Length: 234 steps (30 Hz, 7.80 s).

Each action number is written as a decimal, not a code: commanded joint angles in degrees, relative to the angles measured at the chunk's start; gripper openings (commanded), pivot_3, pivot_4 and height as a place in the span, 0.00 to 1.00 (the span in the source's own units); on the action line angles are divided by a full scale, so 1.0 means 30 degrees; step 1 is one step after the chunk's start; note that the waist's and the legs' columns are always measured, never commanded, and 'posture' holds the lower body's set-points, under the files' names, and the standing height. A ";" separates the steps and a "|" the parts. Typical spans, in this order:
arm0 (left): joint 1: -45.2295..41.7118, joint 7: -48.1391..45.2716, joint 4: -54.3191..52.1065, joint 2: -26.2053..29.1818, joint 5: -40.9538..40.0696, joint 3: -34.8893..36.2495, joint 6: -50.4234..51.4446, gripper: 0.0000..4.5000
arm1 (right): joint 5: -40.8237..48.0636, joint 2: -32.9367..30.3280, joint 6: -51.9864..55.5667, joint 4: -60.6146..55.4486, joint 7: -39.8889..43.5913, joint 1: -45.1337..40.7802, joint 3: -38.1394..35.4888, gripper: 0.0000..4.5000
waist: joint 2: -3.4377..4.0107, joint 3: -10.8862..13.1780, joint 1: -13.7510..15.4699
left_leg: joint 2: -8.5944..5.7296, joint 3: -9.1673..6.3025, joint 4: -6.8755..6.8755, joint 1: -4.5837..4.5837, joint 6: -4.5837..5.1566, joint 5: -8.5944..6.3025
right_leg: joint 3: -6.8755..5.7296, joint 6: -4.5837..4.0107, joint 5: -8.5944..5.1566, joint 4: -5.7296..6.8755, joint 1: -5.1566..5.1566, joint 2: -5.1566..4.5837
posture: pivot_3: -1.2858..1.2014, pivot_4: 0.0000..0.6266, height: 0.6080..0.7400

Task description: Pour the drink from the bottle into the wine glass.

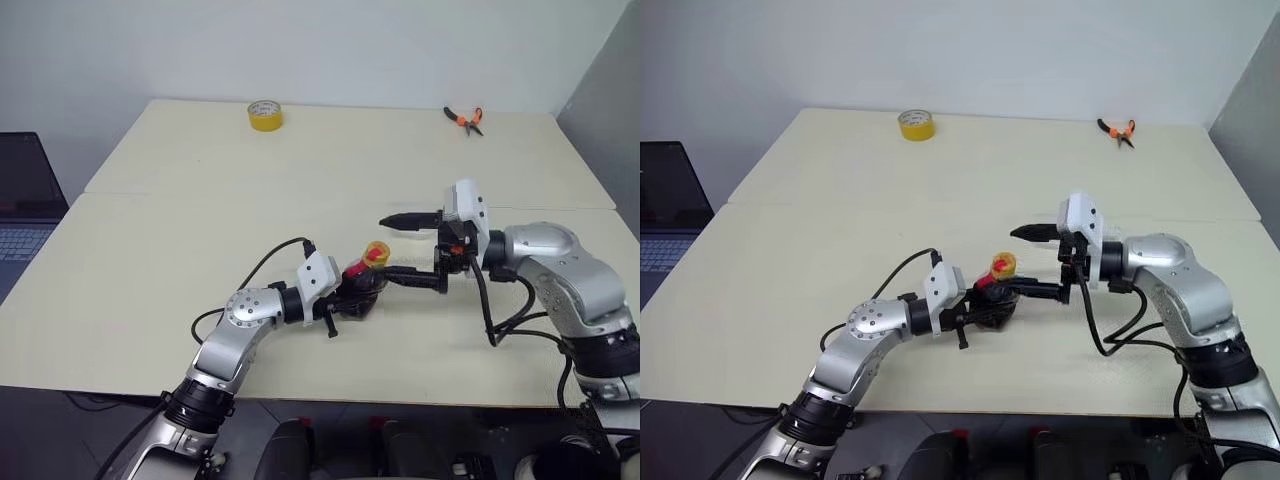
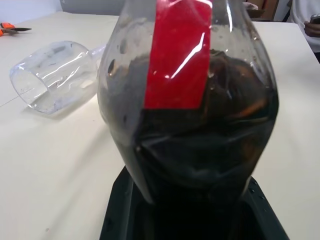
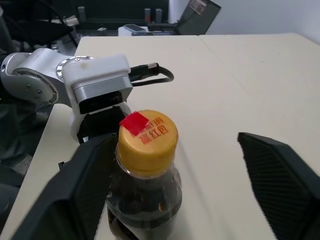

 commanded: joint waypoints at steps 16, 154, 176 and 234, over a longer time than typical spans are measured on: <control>-0.0700 -0.0194 -0.0284 -0.0353 -0.0157 0.0101 -0.0727 0.16 | 0.2277 0.4353 0.5042 -0.9369 -1.2966 0.4049 -0.1616 1.00 | 0.0004 0.0001 -0.0069 | -0.0007 -0.0004 -0.0008 0.0002 -0.0003 0.0002 | 0.0000 0.0005 -0.0003 0.0008 -0.0002 0.0007 | 0.52 0.24 1.00; -0.0798 0.0307 0.0082 -0.0544 0.0157 0.0213 -0.1119 0.14 | 0.3673 0.2345 0.3678 -0.8980 -1.0485 0.6449 -0.4071 1.00 | 0.0022 0.0033 -0.0088 | -0.0002 0.0001 -0.0008 0.0007 -0.0001 0.0001 | 0.0012 0.0006 -0.0002 0.0007 0.0002 0.0025 | 0.52 0.24 1.00; -0.0789 0.0324 0.0070 -0.0538 0.0170 0.0212 -0.1091 0.14 | 0.0861 0.2239 0.2567 -0.7698 -1.1239 0.6293 -0.3931 1.00 | 0.0022 0.0033 -0.0054 | -0.0005 -0.0001 -0.0005 0.0003 -0.0002 0.0002 | 0.0005 0.0005 -0.0002 0.0006 0.0000 0.0017 | 0.52 0.24 1.00; -0.0727 0.0755 0.0221 -0.0917 0.0271 0.0212 -0.1329 0.14 | 1.0623 0.5959 0.5615 -0.7154 -1.4916 0.5312 -0.5342 0.28 | 0.0026 0.0036 -0.0071 | -0.0002 0.0000 -0.0007 -0.0002 0.0000 0.0001 | 0.0005 0.0004 -0.0001 0.0012 -0.0002 0.0014 | 0.52 0.24 1.00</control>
